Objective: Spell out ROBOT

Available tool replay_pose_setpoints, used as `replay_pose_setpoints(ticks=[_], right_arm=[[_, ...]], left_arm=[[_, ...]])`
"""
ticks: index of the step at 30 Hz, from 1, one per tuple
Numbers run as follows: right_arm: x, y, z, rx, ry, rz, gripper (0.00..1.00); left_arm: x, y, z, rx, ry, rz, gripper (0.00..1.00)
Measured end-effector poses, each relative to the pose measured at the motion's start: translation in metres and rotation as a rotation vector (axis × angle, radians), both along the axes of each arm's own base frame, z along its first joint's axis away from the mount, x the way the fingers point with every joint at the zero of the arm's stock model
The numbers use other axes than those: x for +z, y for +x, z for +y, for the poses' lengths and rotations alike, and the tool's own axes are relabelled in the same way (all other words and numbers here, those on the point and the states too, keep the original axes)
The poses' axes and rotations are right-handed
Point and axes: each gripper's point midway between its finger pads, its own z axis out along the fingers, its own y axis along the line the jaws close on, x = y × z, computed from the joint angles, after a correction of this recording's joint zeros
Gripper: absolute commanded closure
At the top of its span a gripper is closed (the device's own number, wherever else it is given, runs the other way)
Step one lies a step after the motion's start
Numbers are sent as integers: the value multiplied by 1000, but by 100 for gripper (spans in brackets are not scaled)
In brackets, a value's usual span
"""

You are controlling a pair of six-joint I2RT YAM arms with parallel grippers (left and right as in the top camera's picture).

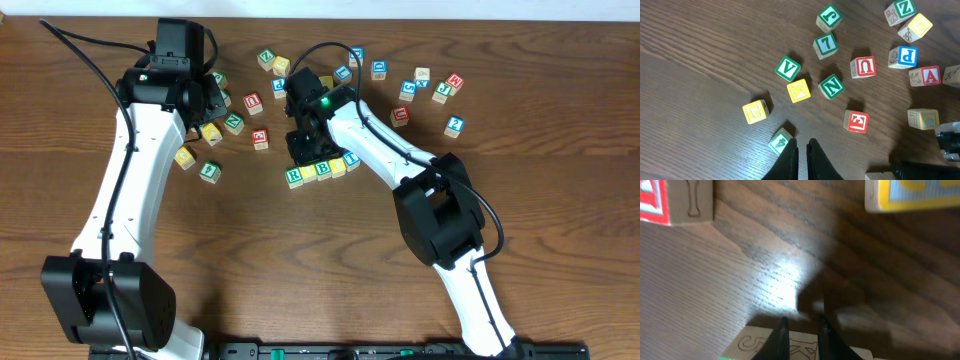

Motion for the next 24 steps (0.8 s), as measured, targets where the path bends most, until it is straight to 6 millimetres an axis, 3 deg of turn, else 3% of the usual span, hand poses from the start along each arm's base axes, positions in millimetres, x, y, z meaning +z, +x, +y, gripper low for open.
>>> replay_pose_setpoints(ticks=[14,21,24], right_arm=[[-1,-5,-6,-8,-26,25,83],[22,12,-4,-15,-4,-18,81],[26,19,-16,-27,-16,-18,81]], left_arm=[[0,0,0,0,0,0,92],[0,0,0,0,0,0,92],[0,0,0,0,0,0,92]])
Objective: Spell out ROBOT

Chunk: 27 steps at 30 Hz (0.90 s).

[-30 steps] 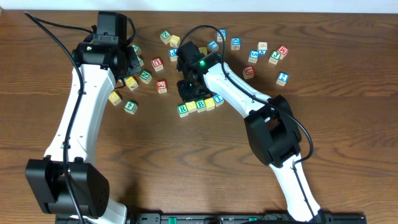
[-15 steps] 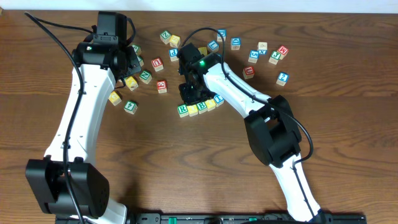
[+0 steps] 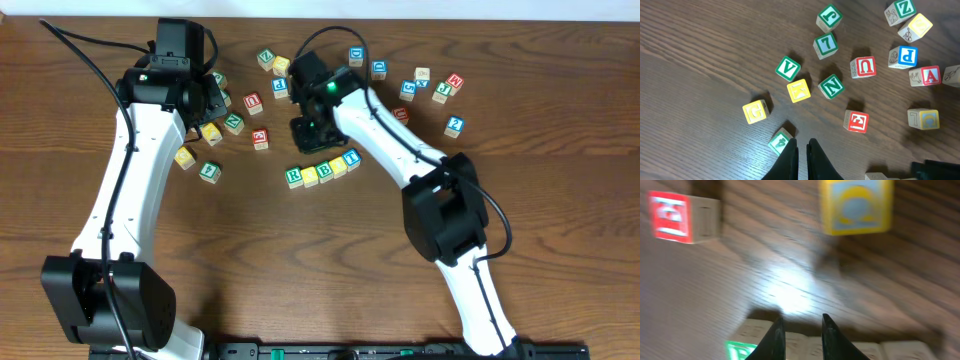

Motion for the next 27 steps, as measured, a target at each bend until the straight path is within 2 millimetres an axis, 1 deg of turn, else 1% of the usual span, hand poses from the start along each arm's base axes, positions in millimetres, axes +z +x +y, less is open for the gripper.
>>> replay_pose_setpoints(ticks=[5,7,10,13,18,21,27], right_arm=[[-5,8,-34,-42,-86,6,82],[-9,9,-45,-54,-117,9,83],[-14,10,-56,-67,-149,15,84],[-15,12,-62,-78,-157,16,83],[-15,19,-80,-114,-158,27,83],[-15,23,-92,-133,-147,46,83],[-16,16,-112,-153,-157,112,85]], left_arm=[[0,0,0,0,0,0,92],[0,0,0,0,0,0,92],[-1,0,-3,-3,-16,1,92],[-5,-2,-7,4,-48,11,92],[-32,-18,-15,34,-85,80,92],[-48,-27,-24,46,-100,115,92],[-74,-40,-59,17,-122,146,92]])
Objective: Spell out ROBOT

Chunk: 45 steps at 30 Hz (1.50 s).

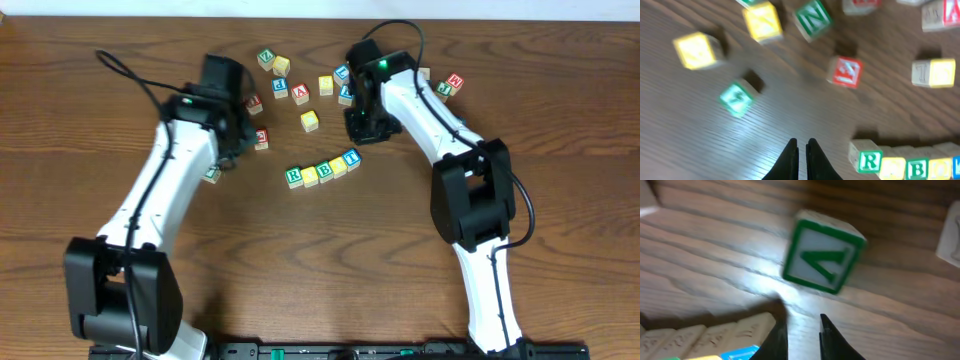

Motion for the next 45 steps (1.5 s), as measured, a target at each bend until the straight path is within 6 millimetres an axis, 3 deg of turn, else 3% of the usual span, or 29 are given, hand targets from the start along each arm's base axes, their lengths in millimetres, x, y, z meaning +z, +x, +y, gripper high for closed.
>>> replay_pose_setpoints(ticks=[4,17,27,38,45], right_arm=[[0,-5,-1,12,-1,20,85],[-13,-17,-5,24,-15,62,85],[-13,-14,-2,25,-6,50,85],[-13,-16,1,33,15,57,86],[-13,-22,-1,42,15,87,88]], left_arm=[[-17,-10,-21,-11,-18,33,92],[-74,-22,-60,-50,-101,176,92],[-82,-23,-72,-74,-117,186,92],[-103,-22,-81,-95,-116,206,93],[-102,-14,-87,-129,-118,166,93]])
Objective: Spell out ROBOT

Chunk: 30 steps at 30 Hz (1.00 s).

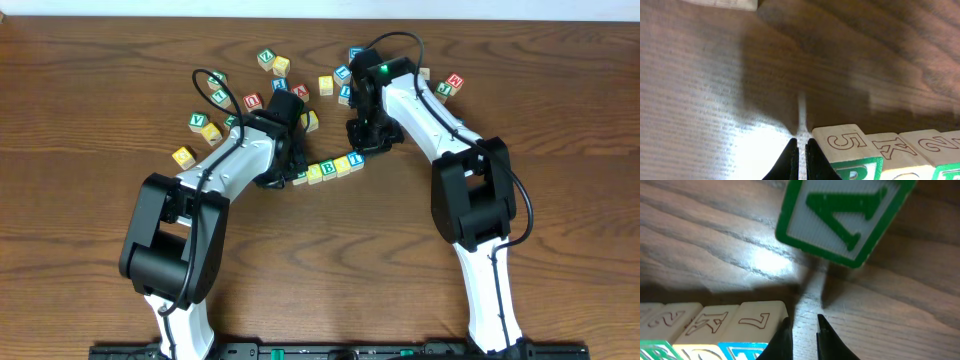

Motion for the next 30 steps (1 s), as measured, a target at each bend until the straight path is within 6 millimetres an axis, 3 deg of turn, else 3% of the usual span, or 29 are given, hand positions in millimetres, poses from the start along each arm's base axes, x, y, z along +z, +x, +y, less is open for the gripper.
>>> replay_pose_setpoints(ticks=[8,23,30], right_arm=[[1,-12,-5,-6,-21,51,87],[0,-16,-7,-103,-39,75,82],[2,-15,-10,-127,-14,90,72]], left_arm=[[2,8,-2,-57,5,-41,93],[2,9,0,-116,24,-52,93],[3,3,11,-157,32,-16,93]])
